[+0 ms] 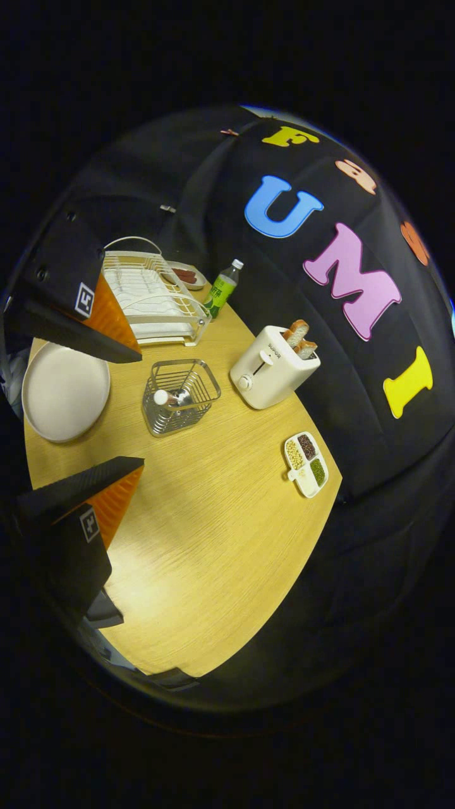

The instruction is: Take the plate from the dish rack, then take the spoon from the basket and place it into the plate.

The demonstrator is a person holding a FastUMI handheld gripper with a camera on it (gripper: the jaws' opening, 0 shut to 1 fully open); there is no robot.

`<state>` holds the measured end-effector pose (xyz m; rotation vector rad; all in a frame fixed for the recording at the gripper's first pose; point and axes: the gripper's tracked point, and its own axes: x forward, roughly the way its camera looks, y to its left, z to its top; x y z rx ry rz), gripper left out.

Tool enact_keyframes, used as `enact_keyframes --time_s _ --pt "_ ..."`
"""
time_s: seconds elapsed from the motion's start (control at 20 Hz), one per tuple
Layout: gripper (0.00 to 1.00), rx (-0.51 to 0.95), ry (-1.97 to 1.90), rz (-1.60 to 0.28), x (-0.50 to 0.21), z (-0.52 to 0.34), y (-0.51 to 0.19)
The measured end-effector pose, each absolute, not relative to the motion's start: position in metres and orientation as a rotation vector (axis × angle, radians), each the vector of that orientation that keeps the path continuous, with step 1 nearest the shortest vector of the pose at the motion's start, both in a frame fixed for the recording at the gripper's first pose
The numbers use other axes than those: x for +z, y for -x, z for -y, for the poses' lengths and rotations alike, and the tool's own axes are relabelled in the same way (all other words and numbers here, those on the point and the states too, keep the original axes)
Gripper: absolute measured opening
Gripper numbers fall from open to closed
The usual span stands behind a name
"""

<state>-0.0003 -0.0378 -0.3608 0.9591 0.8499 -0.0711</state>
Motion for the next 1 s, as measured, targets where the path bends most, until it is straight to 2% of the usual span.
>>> enact_keyframes --time_s 0.2,0.3,0.35,0.45,0.5,0.55,0.6,0.65,1.0 --pt "0.9 -0.067 -1.029 -0.845 -0.365 0.037 -0.026" --pt "0.84 -0.062 -1.049 -0.87 -0.373 0.03 -0.033" --pt "0.75 -0.053 -1.071 -0.88 -0.374 0.024 -0.037" --pt "0.68 -0.053 -1.109 -0.892 -0.375 0.017 -0.043" --pt "0.54 -0.066 -1.111 -0.904 -0.382 0.015 -0.044" --pt "0.33 -0.084 -1.117 -0.915 -0.385 0.017 -0.043" --pt "0.18 -0.107 -1.116 -0.917 -0.383 0.025 -0.04" --pt "0.15 -0.114 -1.12 -0.903 -0.383 0.025 -0.042" --pt "0.15 -0.12 -1.063 -0.85 -0.365 0.04 -0.034"
